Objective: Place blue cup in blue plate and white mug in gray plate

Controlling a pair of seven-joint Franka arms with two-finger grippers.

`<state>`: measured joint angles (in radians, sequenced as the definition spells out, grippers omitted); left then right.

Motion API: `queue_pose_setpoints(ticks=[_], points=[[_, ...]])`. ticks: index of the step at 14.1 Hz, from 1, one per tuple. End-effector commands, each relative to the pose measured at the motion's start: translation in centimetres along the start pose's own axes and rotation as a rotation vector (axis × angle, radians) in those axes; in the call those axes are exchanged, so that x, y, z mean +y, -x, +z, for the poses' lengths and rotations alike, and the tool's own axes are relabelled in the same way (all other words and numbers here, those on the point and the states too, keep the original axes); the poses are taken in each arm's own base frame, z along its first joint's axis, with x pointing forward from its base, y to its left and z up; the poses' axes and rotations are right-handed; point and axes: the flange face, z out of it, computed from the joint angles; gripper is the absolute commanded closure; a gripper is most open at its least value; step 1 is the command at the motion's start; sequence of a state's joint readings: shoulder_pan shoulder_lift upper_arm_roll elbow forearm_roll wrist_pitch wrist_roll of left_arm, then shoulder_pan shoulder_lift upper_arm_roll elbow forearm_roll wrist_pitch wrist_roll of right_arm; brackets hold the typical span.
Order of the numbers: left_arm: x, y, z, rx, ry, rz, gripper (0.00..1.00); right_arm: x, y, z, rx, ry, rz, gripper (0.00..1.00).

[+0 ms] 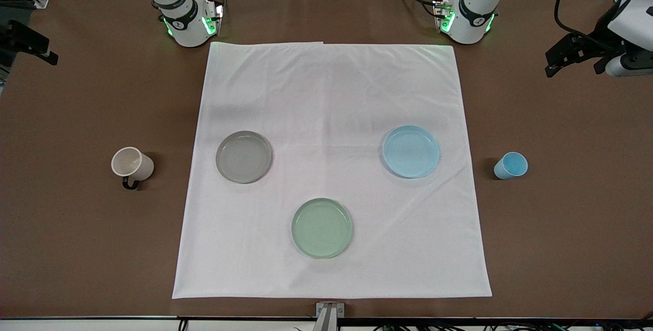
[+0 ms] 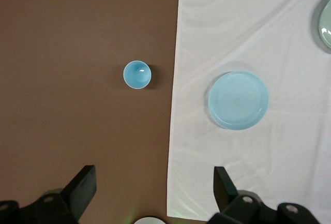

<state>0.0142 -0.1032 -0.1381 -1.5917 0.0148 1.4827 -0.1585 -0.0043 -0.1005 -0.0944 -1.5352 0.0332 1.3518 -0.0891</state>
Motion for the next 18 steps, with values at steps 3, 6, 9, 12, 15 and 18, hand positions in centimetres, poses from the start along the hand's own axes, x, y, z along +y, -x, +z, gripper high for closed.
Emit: queue_pose_setpoints(ticks=[3, 6, 9, 12, 15, 18], points=[[-0.6, -0.5, -0.4, 0.011, -0.012, 0.004, 0.0, -0.2, 0.6, -0.5, 0.006, 0.003, 0.003, 0.0], [-1.2, -3.7, 1.1, -0.008, -0.028, 0.006, 0.0, 0.5, -1.3, 1.2, -0.006, 0.017, 0.019, 0.0], [-2.8, -6.2, 6.6, -0.094, -0.042, 0.0, 0.0, 4.9, -10.3, 10.5, -0.006, -0.008, 0.089, 0.0], [-5.0, -7.3, 13.1, -0.088, -0.054, -0.03, 0.0, 6.7, -15.3, 17.9, 0.025, 0.017, 0.104, 0.0], [-7.4, -7.3, 20.1, -0.044, -0.045, -0.063, 0.0, 7.7, -17.4, 25.1, -0.013, 0.017, 0.12, 0.0], [-8.9, -6.6, 27.7, 0.016, -0.03, -0.079, 0.01, 8.0, -17.0, 30.6, 0.036, 0.026, 0.128, 0.0]])
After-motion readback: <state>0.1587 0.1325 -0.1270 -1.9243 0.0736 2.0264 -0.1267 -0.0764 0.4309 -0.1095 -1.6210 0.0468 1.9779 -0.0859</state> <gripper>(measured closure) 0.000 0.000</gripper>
